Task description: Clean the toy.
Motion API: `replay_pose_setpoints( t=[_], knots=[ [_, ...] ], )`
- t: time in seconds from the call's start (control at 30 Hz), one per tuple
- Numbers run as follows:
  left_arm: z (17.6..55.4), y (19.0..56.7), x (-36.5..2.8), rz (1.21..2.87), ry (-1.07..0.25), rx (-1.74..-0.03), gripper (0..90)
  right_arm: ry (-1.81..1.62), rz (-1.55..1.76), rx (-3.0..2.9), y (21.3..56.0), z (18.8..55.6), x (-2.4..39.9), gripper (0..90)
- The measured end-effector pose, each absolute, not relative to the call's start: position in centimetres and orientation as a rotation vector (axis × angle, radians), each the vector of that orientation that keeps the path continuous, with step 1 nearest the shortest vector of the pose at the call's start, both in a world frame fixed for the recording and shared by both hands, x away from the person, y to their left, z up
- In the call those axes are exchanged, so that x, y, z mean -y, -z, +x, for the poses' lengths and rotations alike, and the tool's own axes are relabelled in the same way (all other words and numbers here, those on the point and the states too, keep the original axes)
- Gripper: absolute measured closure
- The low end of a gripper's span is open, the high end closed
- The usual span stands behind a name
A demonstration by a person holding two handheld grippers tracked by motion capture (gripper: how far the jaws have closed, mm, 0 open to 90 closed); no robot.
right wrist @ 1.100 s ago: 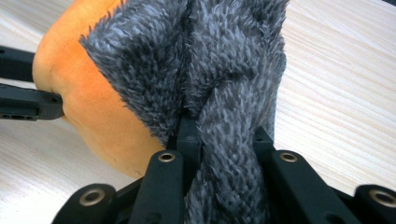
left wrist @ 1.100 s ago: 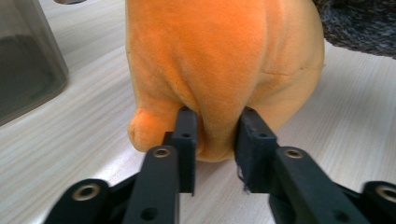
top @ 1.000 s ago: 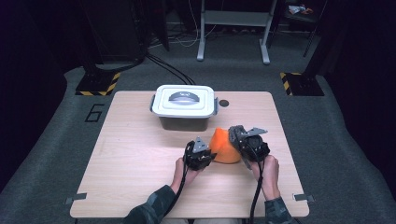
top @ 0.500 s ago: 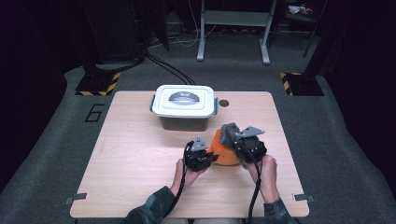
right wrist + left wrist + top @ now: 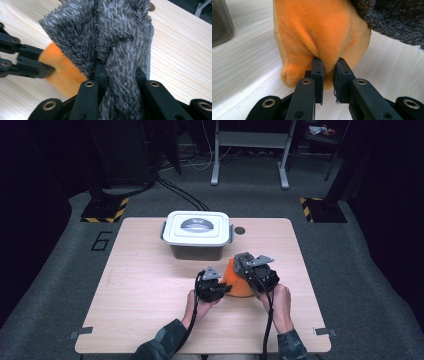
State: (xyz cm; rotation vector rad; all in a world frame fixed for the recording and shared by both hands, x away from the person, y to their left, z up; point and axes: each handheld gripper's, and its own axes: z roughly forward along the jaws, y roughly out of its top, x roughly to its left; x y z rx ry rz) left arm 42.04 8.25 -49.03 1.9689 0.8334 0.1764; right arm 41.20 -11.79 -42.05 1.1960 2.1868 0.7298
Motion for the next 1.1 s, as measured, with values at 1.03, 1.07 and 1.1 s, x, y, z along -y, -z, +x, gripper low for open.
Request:
replay_pose_setpoints(
  t=[1.03,1.07,1.1],
  knots=[
    [42.2,49.1,-8.4,1.945,-0.176,-0.853,78.5,-0.618,1.450,-2.152,46.4,42.4,17.7,73.6],
    [42.2,49.1,-8.5,1.943,-0.174,-0.855,78.5,-0.628,1.441,-2.139,46.0,42.2,17.8,73.6],
    [42.2,49.1,-8.5,1.943,-0.176,-0.856,78.5,-0.646,1.432,-2.127,45.5,42.0,17.8,73.6]
  ],
)
